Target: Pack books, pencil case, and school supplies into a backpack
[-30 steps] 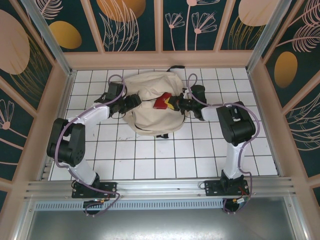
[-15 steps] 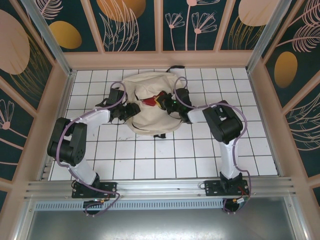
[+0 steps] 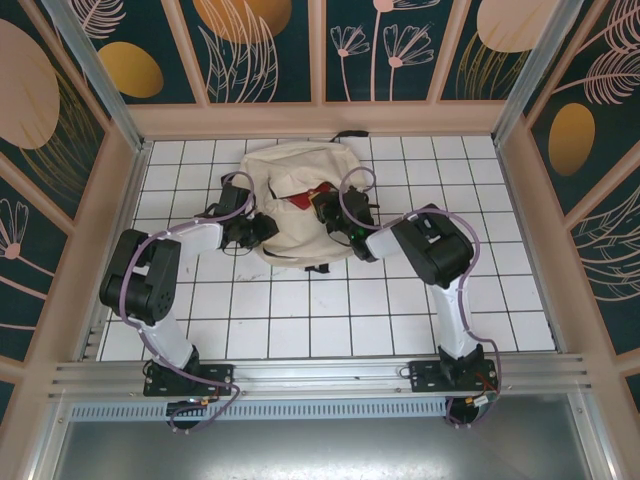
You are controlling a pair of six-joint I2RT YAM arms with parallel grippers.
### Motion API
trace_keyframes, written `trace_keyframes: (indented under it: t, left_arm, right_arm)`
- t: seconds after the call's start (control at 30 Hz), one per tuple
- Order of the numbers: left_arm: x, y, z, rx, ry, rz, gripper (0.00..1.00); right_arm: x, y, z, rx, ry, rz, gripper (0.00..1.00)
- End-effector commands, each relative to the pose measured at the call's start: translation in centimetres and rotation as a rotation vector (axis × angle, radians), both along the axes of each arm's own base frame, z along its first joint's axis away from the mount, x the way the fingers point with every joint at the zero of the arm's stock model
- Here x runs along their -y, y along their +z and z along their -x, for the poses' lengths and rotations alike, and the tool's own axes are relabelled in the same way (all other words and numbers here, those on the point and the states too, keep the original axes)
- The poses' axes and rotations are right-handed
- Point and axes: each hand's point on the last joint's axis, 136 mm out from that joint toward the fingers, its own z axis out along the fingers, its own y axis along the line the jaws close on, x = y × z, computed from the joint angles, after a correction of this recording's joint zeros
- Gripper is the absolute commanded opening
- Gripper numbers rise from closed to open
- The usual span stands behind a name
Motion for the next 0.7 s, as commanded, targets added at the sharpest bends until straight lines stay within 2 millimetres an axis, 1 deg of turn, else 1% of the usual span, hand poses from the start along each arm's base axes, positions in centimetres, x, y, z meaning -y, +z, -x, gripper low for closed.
trace_keyframes:
  t: [0.0, 0.07, 0.17, 0.23, 0.3, 0.37, 0.47, 0.6, 0.67]
  left_arm:
    - [1.0, -0.9, 1.0, -0.045, -0.031, 0.056, 0.24]
    - [1.2, -0.9, 1.1, -0.043, -0.039, 0.069, 0.23]
    - [1.4, -0.9, 1.2, -0.042, -0.048, 0.08, 0.22]
    - [1.5, -0.8, 1.3, -0.04, -0.052, 0.082, 0.21]
    - [1.7, -0.6, 1.3, -0.033, -0.058, 0.086, 0.21]
    - [1.7, -0.3, 1.2, -0.026, -0.058, 0.089, 0.21]
    - [1.8, 0.0, 1.0, -0.02, -0.058, 0.094, 0.21]
    - [1.8, 0.5, 0.8, -0.006, -0.057, 0.094, 0.21]
    - [1.8, 0.5, 0.8, -0.004, -0.058, 0.091, 0.21]
  right_arm:
    - [2.4, 2.1, -0.9, 0.059, -0.174, 0.0, 0.0]
    - [1.5, 1.8, -1.4, 0.052, -0.16, -0.012, 0.0]
    - [-0.3, 1.0, -2.2, 0.033, -0.117, -0.05, 0.0]
    - [-1.5, 0.7, -2.4, 0.021, -0.081, -0.073, 0.04]
    - [-2.2, 0.8, -2.1, 0.009, -0.046, -0.092, 0.12]
    - [-1.9, 1.3, -1.6, 0.008, -0.03, -0.093, 0.21]
    - [-0.8, 2.1, -0.5, -0.015, 0.006, -0.054, 0.38]
    - [0.3, 2.3, 1.4, -0.08, 0.111, 0.028, 0.43]
    - [0.7, 1.8, 2.4, -0.127, 0.158, 0.074, 0.43]
